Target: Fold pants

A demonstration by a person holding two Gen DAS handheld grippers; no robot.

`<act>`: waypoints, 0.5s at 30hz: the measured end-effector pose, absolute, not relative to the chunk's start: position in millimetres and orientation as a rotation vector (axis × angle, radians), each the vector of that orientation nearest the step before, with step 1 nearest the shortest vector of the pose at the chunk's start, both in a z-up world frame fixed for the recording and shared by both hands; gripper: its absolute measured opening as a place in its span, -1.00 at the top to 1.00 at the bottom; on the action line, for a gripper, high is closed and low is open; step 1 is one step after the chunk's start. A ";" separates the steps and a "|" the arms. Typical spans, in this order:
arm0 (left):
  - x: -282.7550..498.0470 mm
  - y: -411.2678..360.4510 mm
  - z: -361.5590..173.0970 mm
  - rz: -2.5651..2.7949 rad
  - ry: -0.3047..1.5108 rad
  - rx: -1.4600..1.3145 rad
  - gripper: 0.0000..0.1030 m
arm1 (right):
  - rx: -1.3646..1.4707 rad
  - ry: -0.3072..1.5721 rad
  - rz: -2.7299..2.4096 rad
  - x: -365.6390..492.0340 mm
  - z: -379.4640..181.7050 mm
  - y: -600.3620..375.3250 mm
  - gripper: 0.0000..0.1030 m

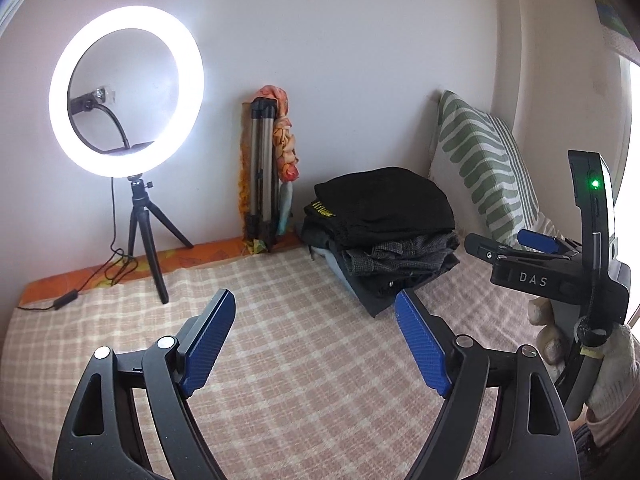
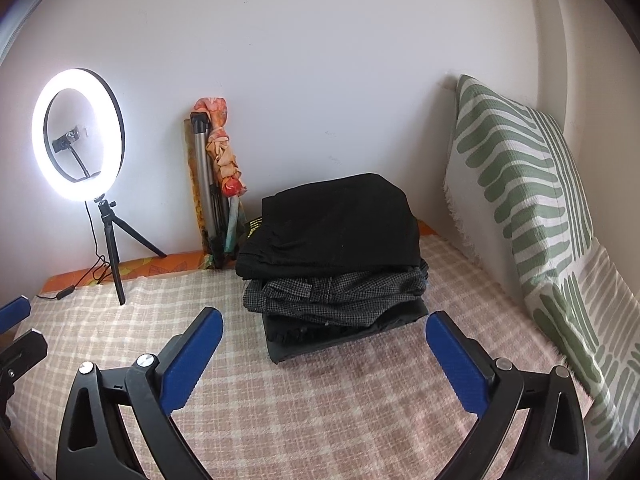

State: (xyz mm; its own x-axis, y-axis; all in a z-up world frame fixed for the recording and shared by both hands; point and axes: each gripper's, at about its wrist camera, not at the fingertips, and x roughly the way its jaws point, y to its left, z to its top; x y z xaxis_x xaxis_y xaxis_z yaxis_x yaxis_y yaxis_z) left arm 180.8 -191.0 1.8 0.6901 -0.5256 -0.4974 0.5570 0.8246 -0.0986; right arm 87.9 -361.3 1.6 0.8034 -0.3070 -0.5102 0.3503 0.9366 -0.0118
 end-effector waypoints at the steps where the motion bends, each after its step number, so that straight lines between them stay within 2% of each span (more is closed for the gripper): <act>1: 179.6 -190.5 0.5 -0.608 0.538 0.064 -0.60 | 0.083 0.529 -0.358 87.1 0.2 -359.9 -1.00; 15: 174.4 -189.2 -16.0 -0.585 0.545 0.112 -0.70 | 0.096 0.529 -0.343 83.8 -15.2 -353.5 -1.00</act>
